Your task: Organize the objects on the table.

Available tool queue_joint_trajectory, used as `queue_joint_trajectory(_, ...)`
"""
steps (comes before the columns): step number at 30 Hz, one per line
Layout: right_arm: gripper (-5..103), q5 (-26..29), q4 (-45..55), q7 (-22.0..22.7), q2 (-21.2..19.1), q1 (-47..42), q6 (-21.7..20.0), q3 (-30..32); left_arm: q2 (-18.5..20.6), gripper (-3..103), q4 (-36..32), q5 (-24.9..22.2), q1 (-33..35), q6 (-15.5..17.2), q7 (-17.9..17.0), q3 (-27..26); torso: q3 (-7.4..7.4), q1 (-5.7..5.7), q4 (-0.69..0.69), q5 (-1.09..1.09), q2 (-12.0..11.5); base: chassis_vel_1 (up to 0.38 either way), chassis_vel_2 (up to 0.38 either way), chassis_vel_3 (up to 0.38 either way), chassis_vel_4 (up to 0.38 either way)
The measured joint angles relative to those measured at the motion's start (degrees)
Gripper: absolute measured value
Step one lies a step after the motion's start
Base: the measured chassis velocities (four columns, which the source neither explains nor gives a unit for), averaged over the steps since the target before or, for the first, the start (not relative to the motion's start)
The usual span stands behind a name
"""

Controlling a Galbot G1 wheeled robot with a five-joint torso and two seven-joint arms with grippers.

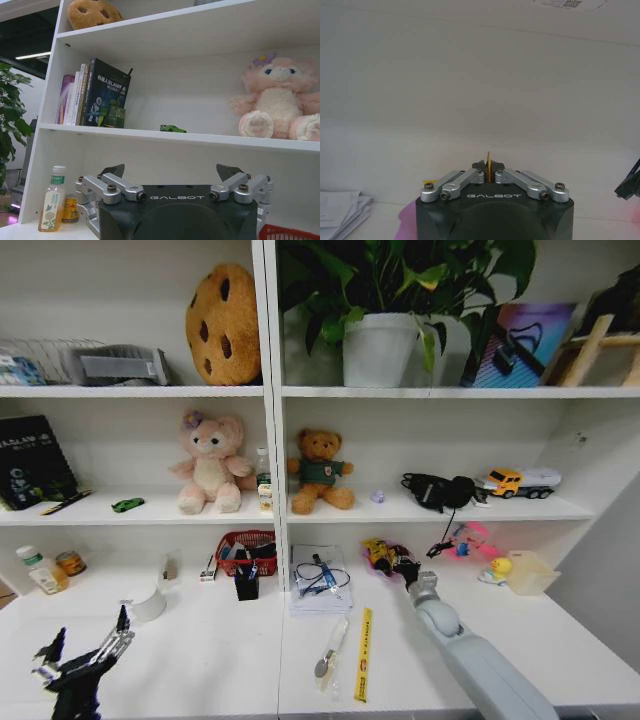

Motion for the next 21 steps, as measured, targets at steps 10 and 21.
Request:
queue_joint_trajectory(10, 37, 0.4, 6.0, -0.4, -2.3, -7.1, 1.4, 6.7, -0.1, 100, 0.4, 1.0, -0.9, 0.4, -0.8, 0.8, -0.01, 0.00, -0.03, 0.01, 0.0, 0.000, 0.000, 0.000, 0.000)
queue_joint_trajectory(21, 81, -2.1, 31.6, -7.4, -4.9, -39.6, 12.1, 26.6, 0.8, 100, 1.3, 0.3, -0.9, -0.7, -0.6, 0.5, -0.02, -0.01, -0.01, 0.01, 0.0, 0.000, 0.000, 0.000, 0.000)
